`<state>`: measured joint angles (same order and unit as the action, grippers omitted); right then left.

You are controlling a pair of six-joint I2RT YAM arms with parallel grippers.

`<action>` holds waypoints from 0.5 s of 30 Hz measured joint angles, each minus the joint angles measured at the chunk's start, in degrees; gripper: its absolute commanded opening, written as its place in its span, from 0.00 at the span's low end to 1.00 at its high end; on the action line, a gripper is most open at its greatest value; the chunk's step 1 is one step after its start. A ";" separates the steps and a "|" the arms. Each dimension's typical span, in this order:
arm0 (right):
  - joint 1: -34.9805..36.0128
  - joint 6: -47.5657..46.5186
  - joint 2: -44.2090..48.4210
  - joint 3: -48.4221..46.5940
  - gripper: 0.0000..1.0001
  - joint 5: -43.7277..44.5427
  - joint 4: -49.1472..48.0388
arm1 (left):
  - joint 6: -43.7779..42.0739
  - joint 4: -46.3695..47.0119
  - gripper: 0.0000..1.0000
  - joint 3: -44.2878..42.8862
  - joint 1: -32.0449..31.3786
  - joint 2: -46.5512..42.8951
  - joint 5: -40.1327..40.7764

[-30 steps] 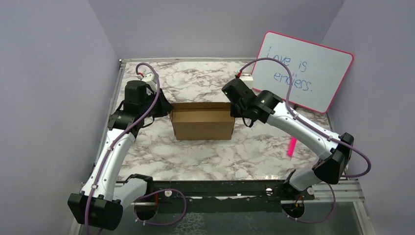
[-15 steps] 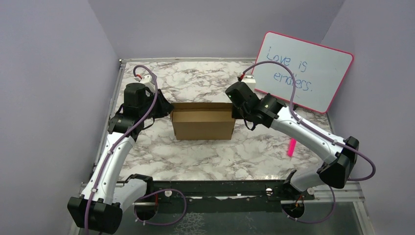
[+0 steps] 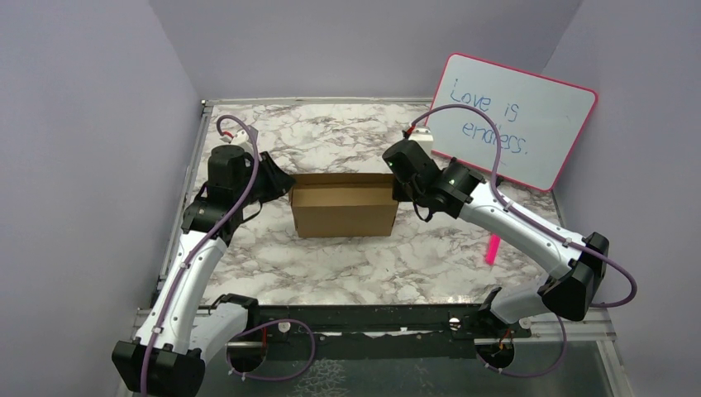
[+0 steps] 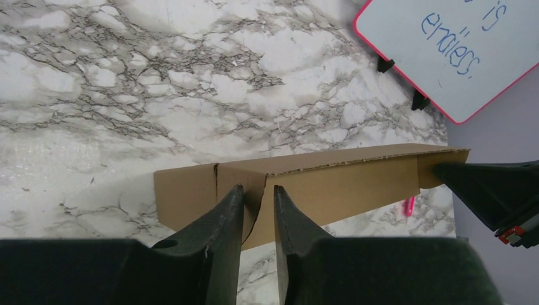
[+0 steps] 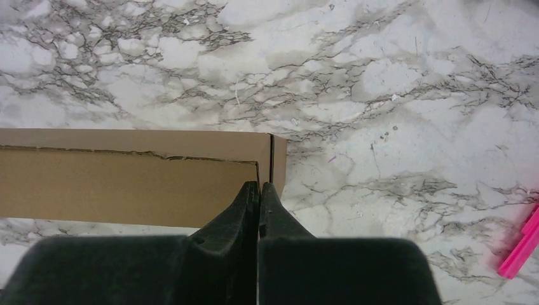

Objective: Fold the paper box

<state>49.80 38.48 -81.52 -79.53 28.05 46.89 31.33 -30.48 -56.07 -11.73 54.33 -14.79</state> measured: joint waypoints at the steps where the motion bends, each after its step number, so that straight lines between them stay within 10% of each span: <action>1: 0.00 0.00 0.00 0.00 0.01 0.07 0.02 | 0.68 0.20 0.26 0.15 -0.17 -0.26 0.26; 15: -0.17 0.00 -0.13 0.04 0.01 1.25 0.11 | 6.86 3.15 0.32 0.81 -3.80 -0.76 5.29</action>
<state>49.63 38.48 -81.65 -79.48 29.30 47.00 38.20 -27.33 -55.27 -15.53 53.56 -9.50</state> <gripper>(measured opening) 0.036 0.300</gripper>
